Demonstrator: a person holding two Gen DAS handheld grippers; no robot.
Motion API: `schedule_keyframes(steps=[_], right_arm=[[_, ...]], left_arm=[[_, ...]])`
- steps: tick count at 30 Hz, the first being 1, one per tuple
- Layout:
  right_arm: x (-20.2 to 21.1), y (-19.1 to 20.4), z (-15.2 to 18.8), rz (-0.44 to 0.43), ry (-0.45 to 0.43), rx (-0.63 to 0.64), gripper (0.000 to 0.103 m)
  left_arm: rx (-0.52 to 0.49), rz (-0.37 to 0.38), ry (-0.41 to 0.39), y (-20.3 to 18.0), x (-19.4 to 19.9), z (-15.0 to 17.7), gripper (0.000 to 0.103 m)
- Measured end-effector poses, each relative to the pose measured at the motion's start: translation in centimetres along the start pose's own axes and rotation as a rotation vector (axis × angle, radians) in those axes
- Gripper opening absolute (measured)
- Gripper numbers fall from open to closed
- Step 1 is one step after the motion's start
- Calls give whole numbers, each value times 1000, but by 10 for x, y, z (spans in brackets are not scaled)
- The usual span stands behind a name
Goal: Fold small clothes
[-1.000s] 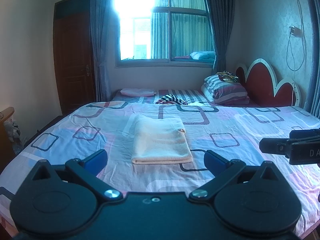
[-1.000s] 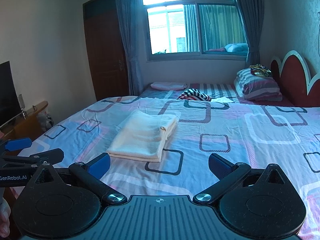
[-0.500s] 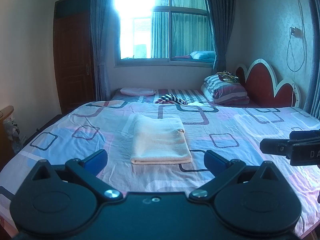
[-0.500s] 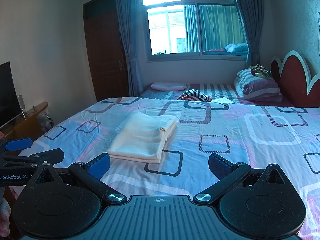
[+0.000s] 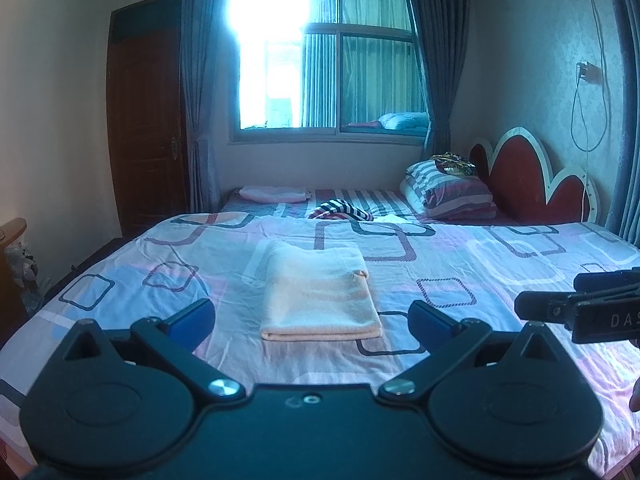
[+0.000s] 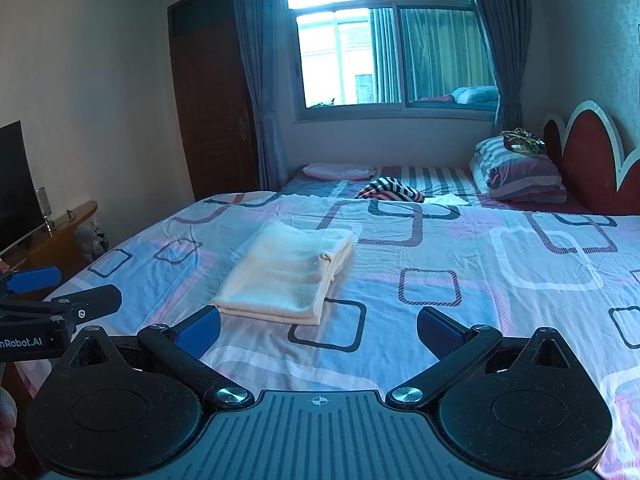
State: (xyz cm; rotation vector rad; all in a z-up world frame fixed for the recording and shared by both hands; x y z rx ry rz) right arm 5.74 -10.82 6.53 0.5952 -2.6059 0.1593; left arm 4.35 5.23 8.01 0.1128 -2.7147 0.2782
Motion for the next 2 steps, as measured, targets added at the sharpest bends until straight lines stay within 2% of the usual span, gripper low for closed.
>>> schedule_keyframes(steps=[2], right_arm=[[0,0,0,-2,0,3,103]], left_arm=[[0,-1,6,0,0,0,102]])
Point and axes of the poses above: each gripper's, at about its wrist camera, not at the fingertips, and x roughly against the way its jaws point, y to its left, z to its underside, the point moved 7 cm from there along -x, roughly the way its jaws point, and after that the axes turned 14 degrees about x, right-handed, at the moved point
